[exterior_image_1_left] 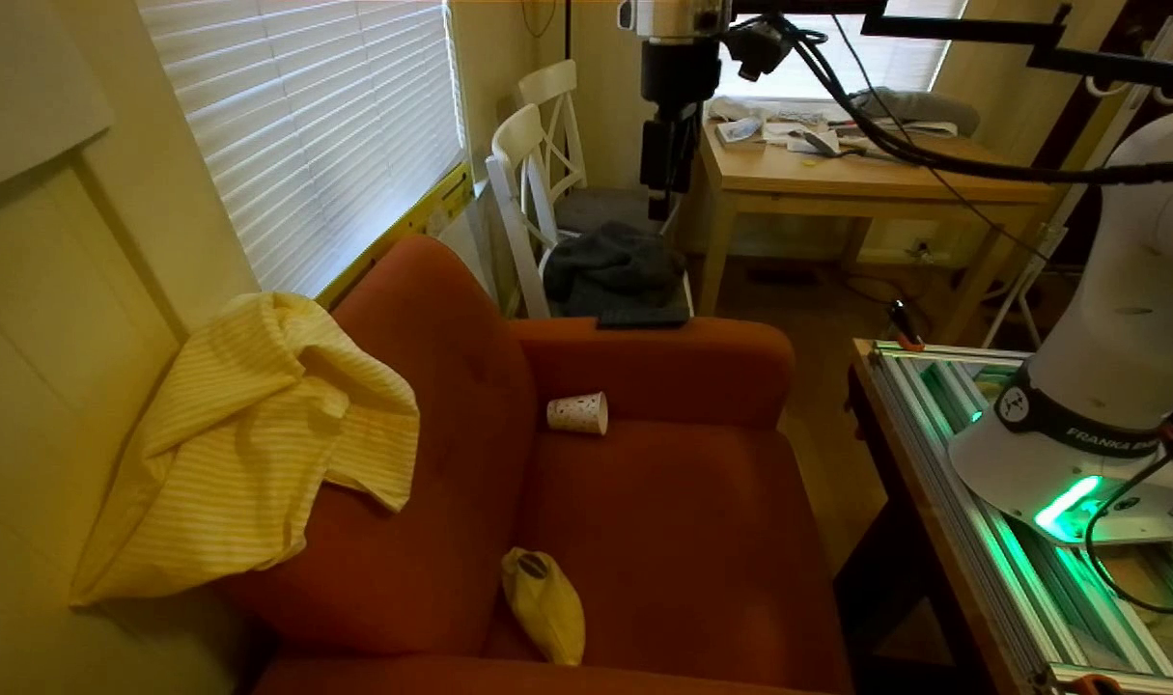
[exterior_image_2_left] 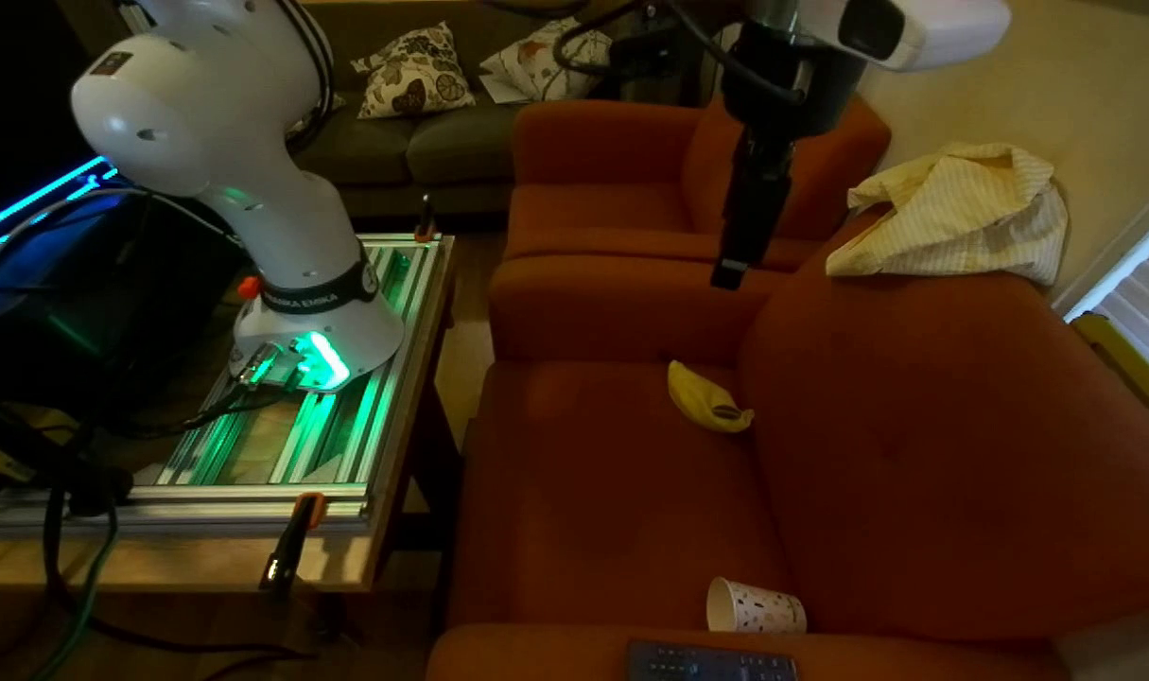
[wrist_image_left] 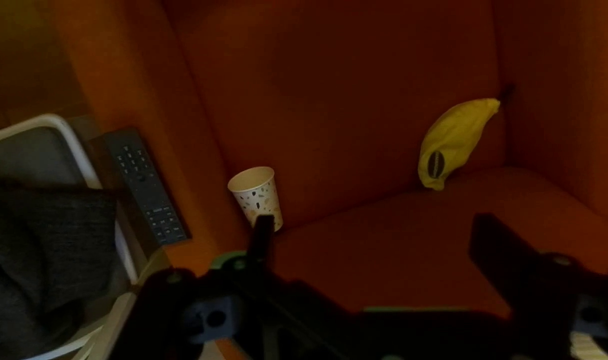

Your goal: Put the cup upright

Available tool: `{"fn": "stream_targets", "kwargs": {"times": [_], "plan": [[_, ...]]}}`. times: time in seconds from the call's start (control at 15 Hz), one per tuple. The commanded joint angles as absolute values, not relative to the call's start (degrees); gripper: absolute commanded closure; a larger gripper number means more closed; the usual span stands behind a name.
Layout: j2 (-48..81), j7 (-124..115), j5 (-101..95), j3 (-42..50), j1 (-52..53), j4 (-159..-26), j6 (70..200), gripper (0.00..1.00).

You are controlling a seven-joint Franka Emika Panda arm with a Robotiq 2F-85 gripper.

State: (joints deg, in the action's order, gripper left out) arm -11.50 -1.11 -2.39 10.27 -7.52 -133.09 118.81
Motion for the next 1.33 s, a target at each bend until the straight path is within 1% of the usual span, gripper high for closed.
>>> {"fn": "stream_targets", "kwargs": {"times": [0.0, 0.27, 0.4, 0.8, 1.13, 1.27], "plan": [[-11.34, -0.99, -2.26, 9.67, -8.11, -133.00, 118.71, 0.00], [-11.48, -0.99, -2.26, 9.63, -8.10, -132.96, 118.71, 0.00], [-10.14, -5.57, -2.82, 9.20, -8.49, -133.27, 121.26, 0.00], [-0.89, -15.08, -1.32, 9.66, -9.11, -136.61, 137.08, 0.00], [9.07, -14.43, 3.02, 9.84, -8.94, -138.40, 152.16, 0.00], [13.87, -11.79, 8.22, 9.08, -9.47, -137.58, 154.44, 0.00]]}}
